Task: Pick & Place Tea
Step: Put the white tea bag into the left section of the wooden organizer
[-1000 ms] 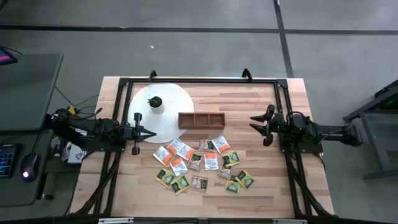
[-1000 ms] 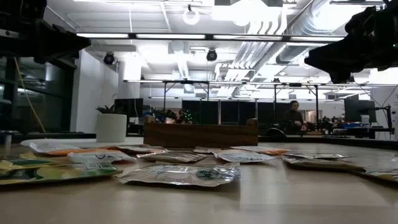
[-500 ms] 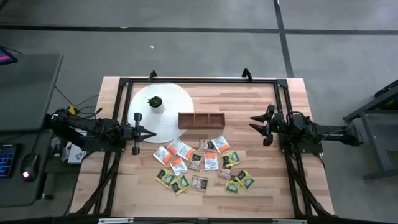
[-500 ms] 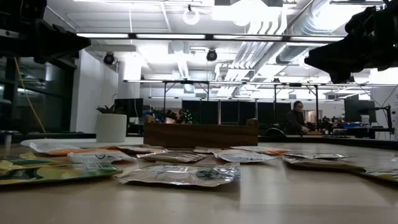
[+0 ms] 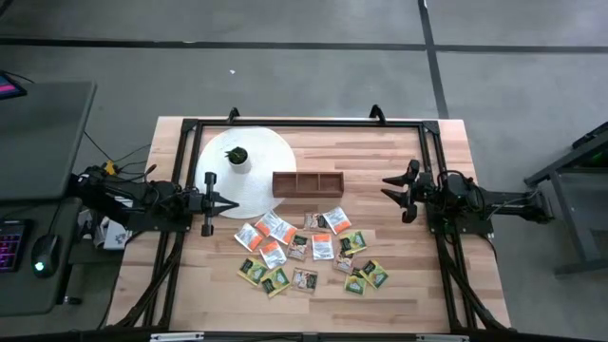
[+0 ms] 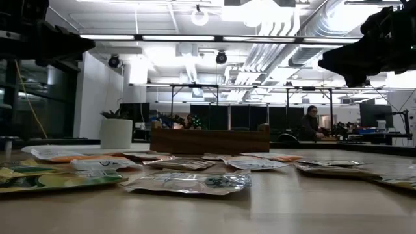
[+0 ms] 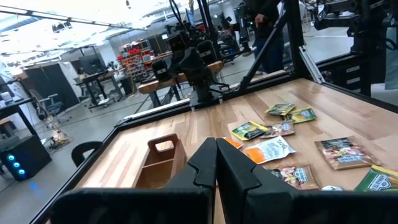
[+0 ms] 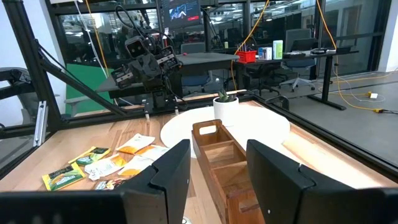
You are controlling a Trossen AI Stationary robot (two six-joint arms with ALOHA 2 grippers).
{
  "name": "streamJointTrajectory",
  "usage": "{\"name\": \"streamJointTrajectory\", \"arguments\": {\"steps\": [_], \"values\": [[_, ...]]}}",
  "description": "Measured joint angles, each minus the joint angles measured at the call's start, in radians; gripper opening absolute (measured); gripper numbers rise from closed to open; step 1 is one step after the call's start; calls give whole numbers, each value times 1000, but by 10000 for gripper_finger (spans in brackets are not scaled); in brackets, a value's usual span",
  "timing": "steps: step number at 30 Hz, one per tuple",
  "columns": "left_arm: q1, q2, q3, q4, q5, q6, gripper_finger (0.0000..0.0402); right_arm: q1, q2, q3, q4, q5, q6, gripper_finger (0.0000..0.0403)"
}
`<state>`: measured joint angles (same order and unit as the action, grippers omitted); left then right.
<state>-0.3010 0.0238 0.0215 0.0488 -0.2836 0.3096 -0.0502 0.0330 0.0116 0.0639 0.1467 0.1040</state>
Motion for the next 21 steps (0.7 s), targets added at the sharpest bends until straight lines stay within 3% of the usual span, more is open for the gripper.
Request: {"name": "streamJointTrajectory", "arguments": {"steps": [15, 21], "values": [[0, 0, 4, 7, 76, 0, 1, 0, 0, 0, 0, 0, 0, 153], [0, -1, 73, -44, 93, 17, 1, 0, 0, 0, 0, 0, 0, 153]]}}
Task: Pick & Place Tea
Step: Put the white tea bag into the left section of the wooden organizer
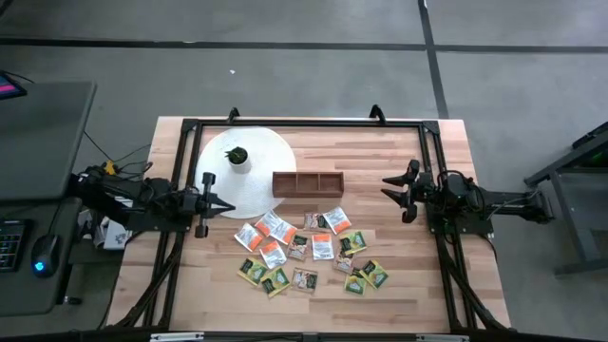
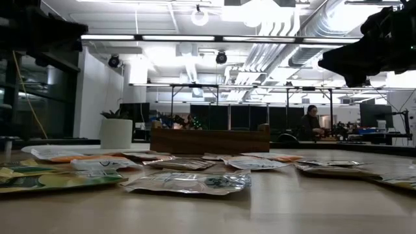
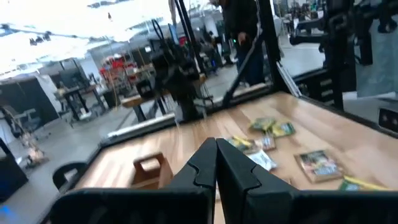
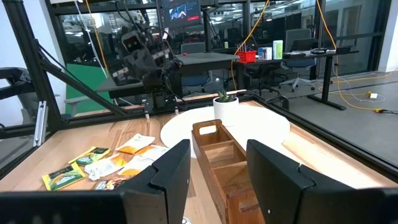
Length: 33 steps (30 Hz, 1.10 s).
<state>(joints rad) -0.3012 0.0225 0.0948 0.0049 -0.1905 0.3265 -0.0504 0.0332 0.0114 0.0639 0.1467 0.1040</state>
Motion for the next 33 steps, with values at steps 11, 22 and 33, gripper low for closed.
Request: {"name": "streamJointTrajectory", "arguments": {"steps": [11, 22, 33], "values": [[0, 52, 232, -431, -5, -153, 1, 0, 0, 0, 0, 0, 0, 153], [1, 192, 290, -672, 30, -757, 1, 0, 0, 0, 0, 0, 0, 153], [1, 417, 290, -711, 85, -1047, 114, 0, 0, 0, 0, 0, 0, 153]]}}
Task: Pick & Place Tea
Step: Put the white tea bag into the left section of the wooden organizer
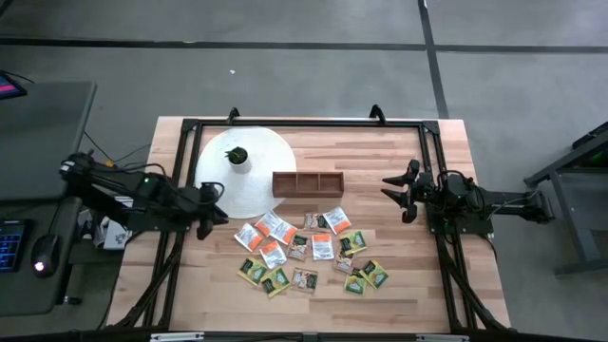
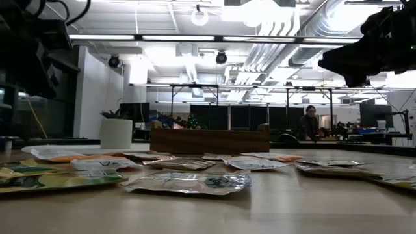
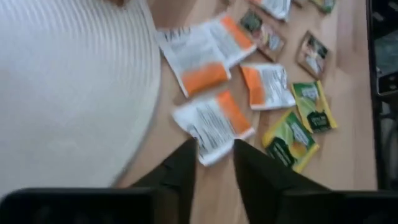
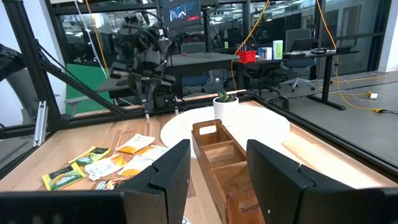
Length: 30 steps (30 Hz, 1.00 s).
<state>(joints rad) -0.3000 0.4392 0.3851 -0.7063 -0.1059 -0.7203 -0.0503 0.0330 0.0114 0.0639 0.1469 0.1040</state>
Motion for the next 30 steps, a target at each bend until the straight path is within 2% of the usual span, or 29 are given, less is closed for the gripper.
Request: {"name": "streamJointTrajectory", "arguments": {"steps": [5, 9, 15, 19, 30], "values": [[0, 56, 0, 7, 108, -127, 193, 0, 0, 0, 0, 0, 0, 153], [0, 95, -22, 65, 145, -185, 222, 0, 0, 0, 0, 0, 0, 153], [0, 143, -124, 221, 158, -238, 227, 0, 0, 0, 0, 0, 0, 153], [0, 142, -216, 377, 206, -307, 227, 0, 0, 0, 0, 0, 0, 153], [0, 154, -267, 398, 169, -364, 227, 0, 0, 0, 0, 0, 0, 153]]}}
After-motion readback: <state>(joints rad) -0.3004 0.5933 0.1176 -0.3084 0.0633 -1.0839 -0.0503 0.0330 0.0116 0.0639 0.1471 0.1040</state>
